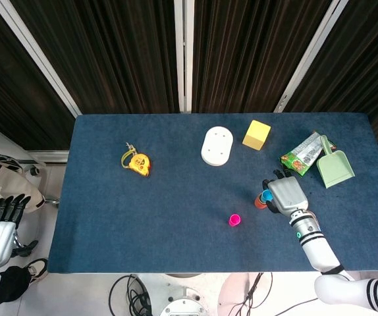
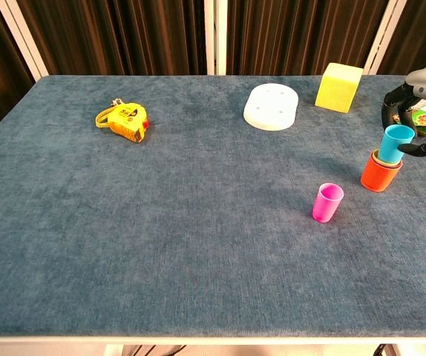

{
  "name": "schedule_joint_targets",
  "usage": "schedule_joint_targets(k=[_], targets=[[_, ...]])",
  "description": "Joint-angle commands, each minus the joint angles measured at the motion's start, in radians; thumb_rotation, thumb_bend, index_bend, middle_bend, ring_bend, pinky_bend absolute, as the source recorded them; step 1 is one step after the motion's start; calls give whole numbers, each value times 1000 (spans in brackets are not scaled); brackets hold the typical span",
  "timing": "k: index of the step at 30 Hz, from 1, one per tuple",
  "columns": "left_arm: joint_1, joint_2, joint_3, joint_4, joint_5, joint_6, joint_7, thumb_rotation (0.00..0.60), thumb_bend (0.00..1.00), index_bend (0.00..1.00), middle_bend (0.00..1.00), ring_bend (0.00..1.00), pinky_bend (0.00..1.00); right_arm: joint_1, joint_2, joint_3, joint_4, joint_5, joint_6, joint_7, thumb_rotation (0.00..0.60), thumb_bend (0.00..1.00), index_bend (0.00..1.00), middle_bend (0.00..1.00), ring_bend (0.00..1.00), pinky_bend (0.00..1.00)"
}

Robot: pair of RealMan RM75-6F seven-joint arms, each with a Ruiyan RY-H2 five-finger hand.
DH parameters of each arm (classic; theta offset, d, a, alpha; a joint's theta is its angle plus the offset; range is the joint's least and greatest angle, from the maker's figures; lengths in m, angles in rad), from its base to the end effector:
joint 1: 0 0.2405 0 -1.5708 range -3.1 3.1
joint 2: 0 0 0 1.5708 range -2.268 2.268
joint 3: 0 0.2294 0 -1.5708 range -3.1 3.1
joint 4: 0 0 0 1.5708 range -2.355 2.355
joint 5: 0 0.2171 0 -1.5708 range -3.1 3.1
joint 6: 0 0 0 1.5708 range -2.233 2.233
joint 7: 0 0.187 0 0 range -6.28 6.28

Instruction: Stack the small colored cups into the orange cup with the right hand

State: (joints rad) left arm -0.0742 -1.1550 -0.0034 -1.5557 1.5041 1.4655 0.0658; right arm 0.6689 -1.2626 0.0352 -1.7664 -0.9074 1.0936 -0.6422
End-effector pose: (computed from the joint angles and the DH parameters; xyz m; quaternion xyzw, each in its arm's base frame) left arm -0.3051 0.2095 0.1238 -0.6214 -0.3824 -0.3414 0.5925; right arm -0.1888 -0.3302 0.0251 0.7506 -0.3495 0.2284 0.5121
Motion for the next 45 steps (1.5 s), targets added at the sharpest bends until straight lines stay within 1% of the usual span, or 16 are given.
schedule_joint_targets(k=[1,2,4,6,8,11,14,18,22,27,34,40,45], targets=[[-1,-1,-1,1,0,-1,0,600,81,63,37,0,0,2,4,0,-1,0,-18,11,600,210,483,462,154,0],[-1,-1,-1,1,0,-2,-1,600,81,63,37,0,0,2,7,0,-2,-3,-24,14,600,186,458,446,148,0],[-1,-2,0,3,-1,-4,-1,600,81,63,37,0,0,3,15,0,-6,-12,-30,19,600,126,375,394,116,0],[-1,-2,0,3,-1,-4,-2,600,80,63,37,0,0,2,21,2,-9,-19,-31,25,600,98,293,349,75,0],[-1,-2,0,3,-2,-5,-2,600,81,63,37,0,0,1,26,5,-13,-18,-33,31,600,85,253,329,58,0],[-1,-1,0,3,-1,-4,-3,600,80,63,37,0,0,0,39,8,-28,-28,-30,33,600,84,251,325,55,0],[-1,0,-1,1,0,-3,-3,600,80,63,37,0,0,-2,50,7,-61,-69,-25,42,600,85,250,325,55,0],[-3,1,-2,-4,5,-1,3,600,80,63,37,0,0,-2,66,-15,-127,-159,-29,36,600,84,246,325,55,0],[-1,4,-1,-10,5,1,6,600,81,63,37,0,0,1,55,-34,-164,-205,-39,10,600,85,246,325,55,0],[5,6,1,-11,5,8,2,600,80,63,37,0,0,17,17,-43,-158,-184,-65,-37,600,85,247,325,55,0],[11,8,1,-2,2,13,-15,600,80,63,37,0,0,29,-58,-54,-124,-136,-60,-122,600,88,253,325,55,0],[12,7,0,7,-2,10,-30,600,81,63,37,0,0,37,-111,-53,-78,-97,-64,-142,600,90,295,332,58,0],[15,4,1,16,-3,10,-42,600,80,63,37,0,0,34,-148,-48,-45,-93,-50,-135,600,102,340,373,72,0]])
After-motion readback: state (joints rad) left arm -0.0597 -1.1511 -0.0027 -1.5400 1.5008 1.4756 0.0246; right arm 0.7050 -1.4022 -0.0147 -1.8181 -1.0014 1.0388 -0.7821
